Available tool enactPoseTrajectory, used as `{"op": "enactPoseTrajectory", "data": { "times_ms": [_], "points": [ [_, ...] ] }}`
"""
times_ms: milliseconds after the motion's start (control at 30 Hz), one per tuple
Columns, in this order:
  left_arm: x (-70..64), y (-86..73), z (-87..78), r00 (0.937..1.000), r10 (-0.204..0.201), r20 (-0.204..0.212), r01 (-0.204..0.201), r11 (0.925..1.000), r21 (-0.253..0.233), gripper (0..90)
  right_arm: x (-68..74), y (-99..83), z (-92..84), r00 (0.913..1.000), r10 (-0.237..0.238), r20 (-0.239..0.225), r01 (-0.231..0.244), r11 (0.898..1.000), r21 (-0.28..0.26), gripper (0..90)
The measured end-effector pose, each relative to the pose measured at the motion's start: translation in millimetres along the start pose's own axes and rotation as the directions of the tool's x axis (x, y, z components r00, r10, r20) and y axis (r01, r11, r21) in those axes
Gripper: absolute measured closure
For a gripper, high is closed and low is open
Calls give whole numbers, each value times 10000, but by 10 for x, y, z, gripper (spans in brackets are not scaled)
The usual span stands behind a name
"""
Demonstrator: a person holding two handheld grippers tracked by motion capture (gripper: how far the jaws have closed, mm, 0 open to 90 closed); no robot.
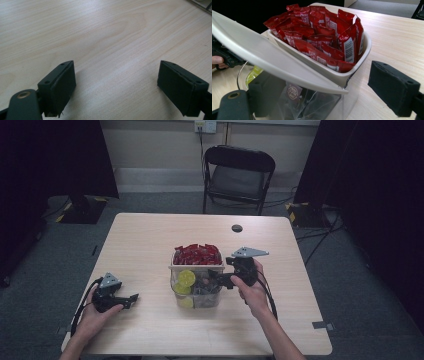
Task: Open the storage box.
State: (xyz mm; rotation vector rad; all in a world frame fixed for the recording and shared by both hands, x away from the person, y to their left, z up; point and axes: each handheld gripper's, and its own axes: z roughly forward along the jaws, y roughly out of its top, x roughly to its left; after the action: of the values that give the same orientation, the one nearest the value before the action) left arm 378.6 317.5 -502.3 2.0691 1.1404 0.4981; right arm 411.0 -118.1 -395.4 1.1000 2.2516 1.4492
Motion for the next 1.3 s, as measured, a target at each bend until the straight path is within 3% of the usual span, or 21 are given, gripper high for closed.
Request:
{"op": "enactPoseTrajectory", "data": {
  "times_ms": [833,1300],
  "points": [
    [6,1,-2,10000,-30,-72,30,10000,3,149,-144,121,145,9999,145,34,-145,9999,3,114],
    [12,5,3,9997,-78,-230,78,10000,7,149,-122,141,183,9998,199,-28,-199,9998,16,107]
  ]
}}
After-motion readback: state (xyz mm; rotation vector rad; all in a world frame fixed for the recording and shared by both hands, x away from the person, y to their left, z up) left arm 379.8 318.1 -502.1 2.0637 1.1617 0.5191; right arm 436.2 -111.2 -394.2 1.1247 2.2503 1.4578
